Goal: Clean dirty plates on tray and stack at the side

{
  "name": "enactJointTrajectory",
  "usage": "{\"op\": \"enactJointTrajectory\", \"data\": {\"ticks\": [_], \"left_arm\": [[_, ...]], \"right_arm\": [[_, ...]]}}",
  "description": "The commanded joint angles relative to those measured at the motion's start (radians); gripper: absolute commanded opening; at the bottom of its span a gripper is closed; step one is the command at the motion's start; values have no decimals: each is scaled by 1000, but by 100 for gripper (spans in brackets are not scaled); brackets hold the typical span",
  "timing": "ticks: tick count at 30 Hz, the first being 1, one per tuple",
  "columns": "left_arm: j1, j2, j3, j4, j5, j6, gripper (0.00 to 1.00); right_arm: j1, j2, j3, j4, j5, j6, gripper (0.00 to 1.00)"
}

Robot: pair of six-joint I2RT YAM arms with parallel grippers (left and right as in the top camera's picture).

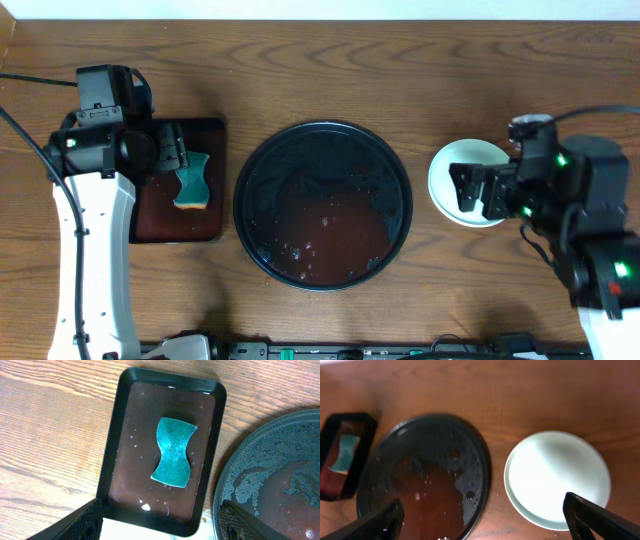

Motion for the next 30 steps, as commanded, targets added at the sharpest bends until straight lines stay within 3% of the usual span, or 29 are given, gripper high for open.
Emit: {"op": "enactJointTrajectory", "data": {"ticks": [1,8,19,25,30], "left_arm": [[4,0,14,-3,-8,-12,74],[4,0,14,-3,-8,-12,75],[4,0,14,-3,-8,-12,75],[4,0,14,-3,-8,-12,75],[4,0,14,-3,-8,-12,75]], "right_arm": [[5,-94,21,-6,22,-14,99],[5,-212,21,-72,-7,-19,99],[10,-255,6,-69,249,-26,99],[-3,-363,-172,110,230,-41,99],[-2,-523,-449,417,193,-40,99]]}}
